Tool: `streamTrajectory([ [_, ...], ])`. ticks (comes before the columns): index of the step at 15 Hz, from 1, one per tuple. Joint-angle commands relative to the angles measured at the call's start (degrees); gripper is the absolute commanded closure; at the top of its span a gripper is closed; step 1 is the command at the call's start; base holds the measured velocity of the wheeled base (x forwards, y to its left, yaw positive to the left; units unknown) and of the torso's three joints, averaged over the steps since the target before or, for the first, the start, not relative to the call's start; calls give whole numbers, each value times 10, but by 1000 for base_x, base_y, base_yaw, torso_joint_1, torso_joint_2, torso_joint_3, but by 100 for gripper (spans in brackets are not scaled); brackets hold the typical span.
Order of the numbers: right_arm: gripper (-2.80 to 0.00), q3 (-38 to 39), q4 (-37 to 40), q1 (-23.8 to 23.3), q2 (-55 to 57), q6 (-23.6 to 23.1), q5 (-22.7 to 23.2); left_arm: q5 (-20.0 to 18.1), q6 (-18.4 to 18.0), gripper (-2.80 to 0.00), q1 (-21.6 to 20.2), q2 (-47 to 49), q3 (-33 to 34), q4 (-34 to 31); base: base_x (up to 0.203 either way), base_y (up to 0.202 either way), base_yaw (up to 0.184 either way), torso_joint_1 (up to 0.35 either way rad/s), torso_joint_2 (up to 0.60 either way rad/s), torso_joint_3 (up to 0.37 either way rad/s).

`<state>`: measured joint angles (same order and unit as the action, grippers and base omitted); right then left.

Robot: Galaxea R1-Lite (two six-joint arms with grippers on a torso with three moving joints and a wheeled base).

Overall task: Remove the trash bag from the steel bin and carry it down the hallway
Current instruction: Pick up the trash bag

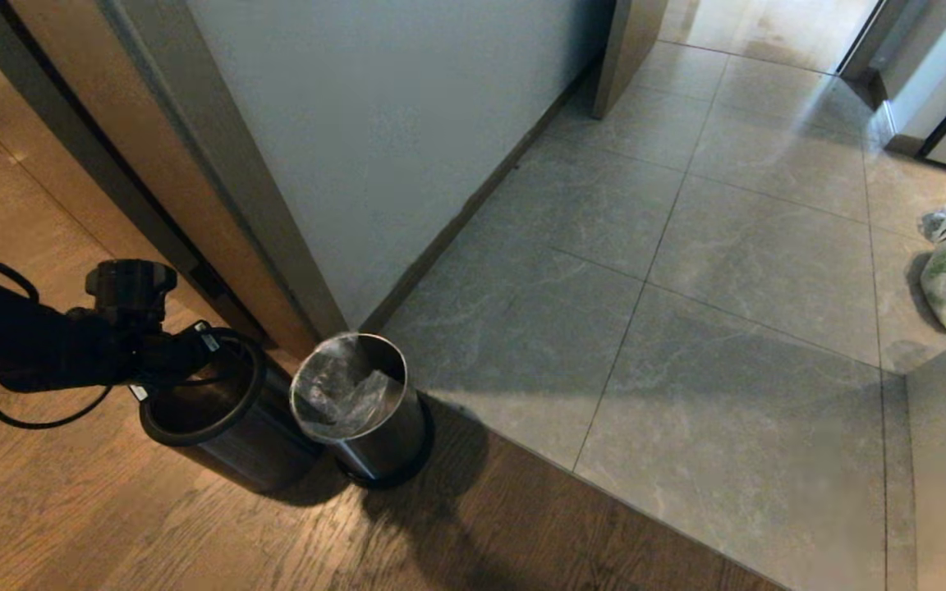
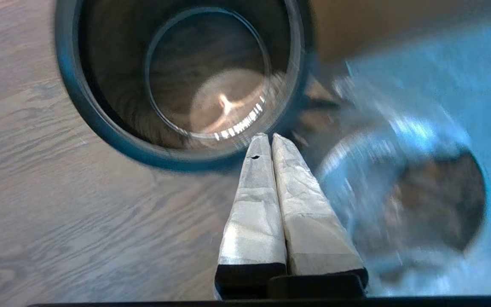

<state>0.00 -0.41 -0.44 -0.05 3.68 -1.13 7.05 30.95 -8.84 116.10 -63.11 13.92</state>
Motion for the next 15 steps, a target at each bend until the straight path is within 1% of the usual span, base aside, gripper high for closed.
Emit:
streamTrajectory([
  [1, 0, 1, 0, 0, 0, 0, 0, -1, -1, 0, 21, -28, 22, 1, 0, 0, 0, 0, 0, 0],
  [4, 0, 1, 0, 0, 0, 0, 0, -3, -18, 0, 56, -36, 40, 3, 0, 0, 0, 0, 0, 0],
  [6, 0, 1, 0, 0, 0, 0, 1, -2, -19, 0, 83, -50, 56, -2, 0, 0, 0, 0, 0, 0],
  [8, 0, 1, 0, 0, 0, 0, 0, 10, -19, 0, 110, -66, 92, -3, 0, 0, 0, 0, 0, 0],
  [10, 0, 1, 0, 0, 0, 0, 1, 32, -19, 0, 131, -75, 126, -6, 0, 0, 0, 0, 0, 0],
  [12, 0, 1, 0, 0, 0, 0, 0, 36, -23, 0, 142, -73, 140, -6, 0, 0, 0, 0, 0, 0],
  [15, 0, 1, 0, 0, 0, 0, 0, 33, -34, 0, 145, -46, 133, 0, 0, 0, 0, 0, 0, 0],
])
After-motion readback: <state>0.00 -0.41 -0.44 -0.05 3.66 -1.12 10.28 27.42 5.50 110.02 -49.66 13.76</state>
